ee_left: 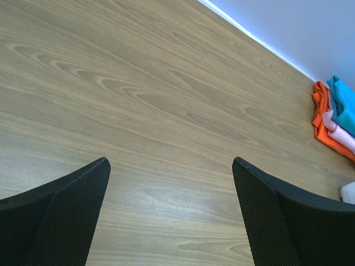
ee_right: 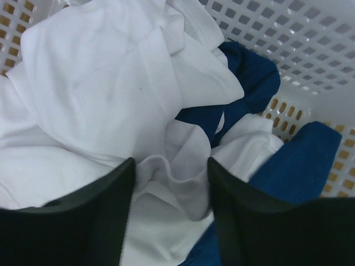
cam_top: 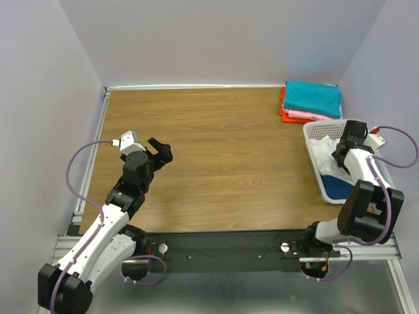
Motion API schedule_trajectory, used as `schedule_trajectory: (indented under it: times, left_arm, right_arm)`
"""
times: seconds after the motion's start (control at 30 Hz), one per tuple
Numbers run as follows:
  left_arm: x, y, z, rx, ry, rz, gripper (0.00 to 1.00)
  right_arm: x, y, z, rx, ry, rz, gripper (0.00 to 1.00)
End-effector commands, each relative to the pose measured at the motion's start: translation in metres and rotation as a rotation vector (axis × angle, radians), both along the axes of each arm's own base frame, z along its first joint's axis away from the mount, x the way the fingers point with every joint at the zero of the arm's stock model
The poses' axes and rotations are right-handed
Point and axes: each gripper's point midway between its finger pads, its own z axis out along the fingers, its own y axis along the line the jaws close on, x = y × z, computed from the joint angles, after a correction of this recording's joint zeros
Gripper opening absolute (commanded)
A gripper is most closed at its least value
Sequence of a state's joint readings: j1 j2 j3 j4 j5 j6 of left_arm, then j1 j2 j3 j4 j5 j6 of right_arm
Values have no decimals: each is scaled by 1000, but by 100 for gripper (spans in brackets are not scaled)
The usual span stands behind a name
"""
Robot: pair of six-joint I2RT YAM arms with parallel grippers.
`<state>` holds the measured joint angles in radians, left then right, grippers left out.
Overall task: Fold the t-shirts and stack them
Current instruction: Grab the tshirt from the pile
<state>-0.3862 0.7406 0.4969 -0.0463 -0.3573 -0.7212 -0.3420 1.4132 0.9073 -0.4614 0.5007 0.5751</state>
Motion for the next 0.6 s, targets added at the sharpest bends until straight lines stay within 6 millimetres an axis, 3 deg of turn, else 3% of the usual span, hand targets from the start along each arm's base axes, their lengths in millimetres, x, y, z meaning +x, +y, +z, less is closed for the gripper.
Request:
schedule_trajectory:
  times: [0.0, 0.1, 0.23, 0.3, 0.4, 0.5, 0.57]
  left_arm:
    - [2, 0, 11, -9, -30, -3, 98]
    - [2, 0, 12, -9, -33, 0, 98]
    - [2, 0, 13, -10, -34, -1, 98]
    - [1, 0, 13, -10, -37, -3, 98]
    - [0, 1, 14, -11, -38, -2, 98]
    - [0, 2, 14, -14, -39, 4, 98]
    - [0, 0, 15, -13, -39, -4, 98]
  right_arm:
    - [-7, -2, -6, 7, 8, -41, 54]
    - [-9, -1, -2, 8, -10, -44, 31]
    - [-9, 0, 2, 11, -31, -39, 17]
    - [-8, 1, 5, 15, -41, -29, 3]
    - [-2, 8, 15, 33, -78, 20, 1]
    - [15, 18, 52, 46, -192, 118, 1]
    - [25, 24, 109, 7, -340, 185, 1]
